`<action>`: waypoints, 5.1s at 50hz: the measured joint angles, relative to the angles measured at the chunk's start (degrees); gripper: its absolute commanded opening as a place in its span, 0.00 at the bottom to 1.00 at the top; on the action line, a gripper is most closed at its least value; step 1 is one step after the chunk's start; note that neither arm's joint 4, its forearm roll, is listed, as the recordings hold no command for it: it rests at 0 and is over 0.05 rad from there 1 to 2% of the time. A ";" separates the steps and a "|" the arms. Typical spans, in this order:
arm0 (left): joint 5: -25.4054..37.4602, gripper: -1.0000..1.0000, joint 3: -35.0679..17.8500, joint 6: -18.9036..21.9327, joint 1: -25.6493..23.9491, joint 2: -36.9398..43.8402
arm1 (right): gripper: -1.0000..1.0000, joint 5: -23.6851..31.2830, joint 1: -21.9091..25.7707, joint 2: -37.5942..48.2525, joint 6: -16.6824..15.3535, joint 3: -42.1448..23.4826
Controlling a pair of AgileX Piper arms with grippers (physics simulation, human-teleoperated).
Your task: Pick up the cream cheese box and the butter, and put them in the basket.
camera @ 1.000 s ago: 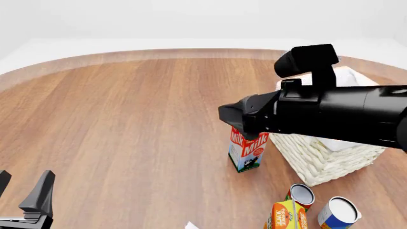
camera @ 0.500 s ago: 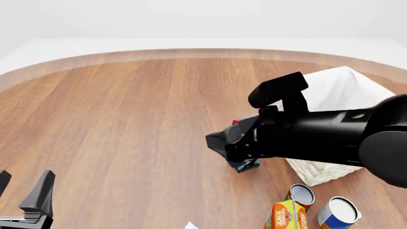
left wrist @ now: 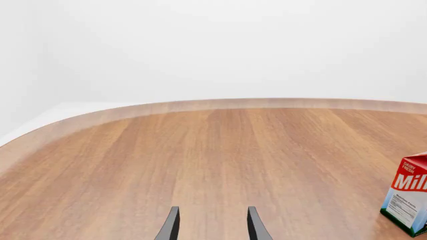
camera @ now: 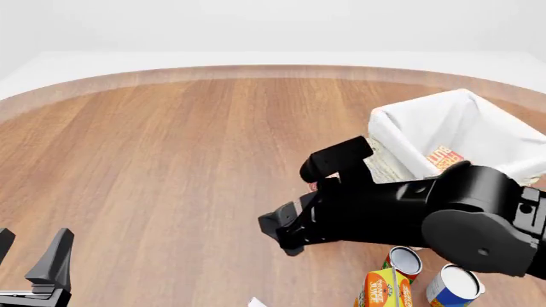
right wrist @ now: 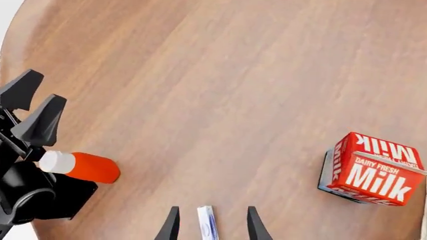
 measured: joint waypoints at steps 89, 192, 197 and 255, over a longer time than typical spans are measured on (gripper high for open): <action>0.00 1.00 0.00 0.00 0.00 0.00 | 1.00 -18.27 5.63 18.46 10.11 11.95; 0.00 1.00 0.00 0.00 0.00 0.00 | 0.00 -25.10 9.77 28.05 14.29 13.62; 0.00 1.00 0.00 0.00 0.00 0.00 | 0.00 -25.47 9.80 28.26 14.33 13.45; 0.00 1.00 0.00 0.00 0.00 0.00 | 0.00 0.99 -0.85 7.95 -3.60 -6.21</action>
